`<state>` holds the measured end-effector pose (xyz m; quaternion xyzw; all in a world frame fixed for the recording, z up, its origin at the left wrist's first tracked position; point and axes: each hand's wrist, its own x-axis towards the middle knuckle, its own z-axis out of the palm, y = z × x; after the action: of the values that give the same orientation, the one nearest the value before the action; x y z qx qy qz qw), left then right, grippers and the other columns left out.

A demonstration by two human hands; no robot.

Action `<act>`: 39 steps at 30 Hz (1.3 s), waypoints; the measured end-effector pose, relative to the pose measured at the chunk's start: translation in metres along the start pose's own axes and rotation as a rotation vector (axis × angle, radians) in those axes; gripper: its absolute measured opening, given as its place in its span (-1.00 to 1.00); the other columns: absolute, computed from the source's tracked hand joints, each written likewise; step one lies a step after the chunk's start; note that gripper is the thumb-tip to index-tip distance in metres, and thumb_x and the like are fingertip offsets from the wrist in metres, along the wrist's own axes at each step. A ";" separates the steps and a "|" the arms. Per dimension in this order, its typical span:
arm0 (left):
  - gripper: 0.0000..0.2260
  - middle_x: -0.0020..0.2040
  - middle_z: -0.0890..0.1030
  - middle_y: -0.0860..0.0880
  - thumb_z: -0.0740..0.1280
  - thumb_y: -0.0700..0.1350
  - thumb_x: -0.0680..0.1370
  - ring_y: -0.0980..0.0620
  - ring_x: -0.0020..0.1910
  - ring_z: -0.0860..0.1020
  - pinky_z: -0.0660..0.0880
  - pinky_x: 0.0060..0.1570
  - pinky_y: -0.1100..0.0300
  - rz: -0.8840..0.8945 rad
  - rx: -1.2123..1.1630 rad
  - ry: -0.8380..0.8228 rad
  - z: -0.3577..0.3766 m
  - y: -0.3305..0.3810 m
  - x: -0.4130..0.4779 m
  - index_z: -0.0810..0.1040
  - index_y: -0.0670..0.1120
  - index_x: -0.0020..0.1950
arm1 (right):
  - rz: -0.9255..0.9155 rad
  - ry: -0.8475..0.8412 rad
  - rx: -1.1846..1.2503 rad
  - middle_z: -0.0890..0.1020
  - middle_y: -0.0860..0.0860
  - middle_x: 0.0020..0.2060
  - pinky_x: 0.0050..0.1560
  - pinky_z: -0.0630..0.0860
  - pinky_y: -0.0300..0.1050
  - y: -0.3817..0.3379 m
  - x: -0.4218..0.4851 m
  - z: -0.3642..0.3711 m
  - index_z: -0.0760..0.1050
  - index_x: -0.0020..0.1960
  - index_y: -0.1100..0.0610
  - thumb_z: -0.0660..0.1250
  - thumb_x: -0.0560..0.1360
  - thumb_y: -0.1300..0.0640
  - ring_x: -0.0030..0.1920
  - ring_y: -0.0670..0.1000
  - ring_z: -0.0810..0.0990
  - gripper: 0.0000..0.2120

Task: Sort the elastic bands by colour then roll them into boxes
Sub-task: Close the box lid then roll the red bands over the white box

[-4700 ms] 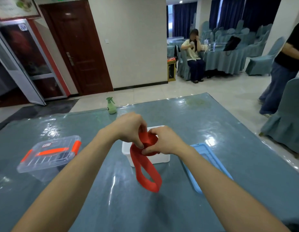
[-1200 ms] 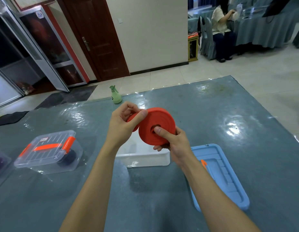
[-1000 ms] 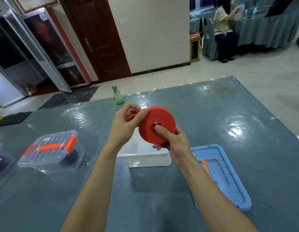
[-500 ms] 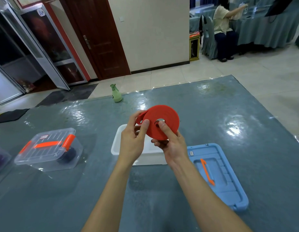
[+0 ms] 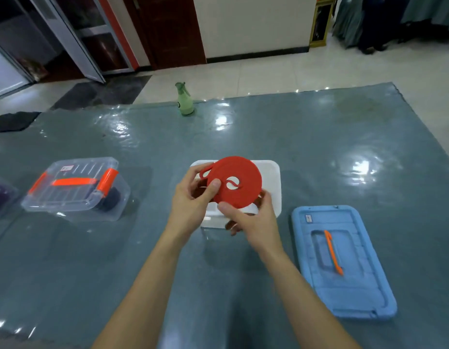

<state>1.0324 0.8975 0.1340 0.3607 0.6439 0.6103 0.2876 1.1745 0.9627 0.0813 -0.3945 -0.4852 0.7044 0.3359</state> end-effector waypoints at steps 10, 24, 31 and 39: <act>-0.76 0.14 0.75 -0.21 0.46 -0.15 0.69 -0.19 0.11 0.77 0.73 0.14 -0.07 -0.288 0.159 -0.205 -0.039 -0.052 0.091 0.63 0.00 0.36 | -0.219 0.119 -0.961 0.40 -0.10 0.29 0.01 0.52 -0.11 0.003 0.071 0.018 0.21 0.55 -0.03 0.63 0.22 -0.23 0.10 -0.01 0.56 0.04; -0.81 0.04 0.80 -0.09 0.48 -0.05 0.65 -0.08 0.00 0.70 0.53 -0.02 0.10 -0.266 0.868 -0.483 -0.003 -0.163 0.157 0.77 -0.09 0.19 | 0.300 0.055 -1.336 0.49 0.13 0.22 -0.02 0.57 -0.01 0.050 0.152 0.020 0.28 0.36 0.15 0.71 0.15 -0.16 0.12 0.12 0.55 -0.02; -0.80 0.09 0.79 -0.12 0.55 -0.10 0.59 -0.10 0.09 0.73 0.63 0.22 -0.04 -0.367 0.846 -0.459 0.007 -0.186 0.166 0.77 -0.16 0.16 | 0.374 -0.002 -1.452 0.49 0.17 0.32 0.10 0.57 -0.02 0.063 0.172 0.022 0.21 0.49 0.24 0.78 0.14 -0.08 0.31 0.17 0.55 0.15; -0.72 -0.23 0.69 -0.06 0.67 -0.01 0.48 -0.12 -0.15 0.70 0.57 -0.16 0.05 -0.376 0.911 -0.389 0.010 -0.187 0.161 0.66 -0.14 -0.16 | 0.504 -0.094 -1.366 0.27 0.28 0.48 0.41 0.51 0.05 0.062 0.172 0.022 -0.03 0.61 0.32 0.79 0.23 -0.06 0.45 0.24 0.47 0.32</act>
<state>0.9270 1.0360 -0.0410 0.4340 0.8322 0.1284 0.3203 1.0700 1.0815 -0.0120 -0.5853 -0.7248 0.3165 -0.1787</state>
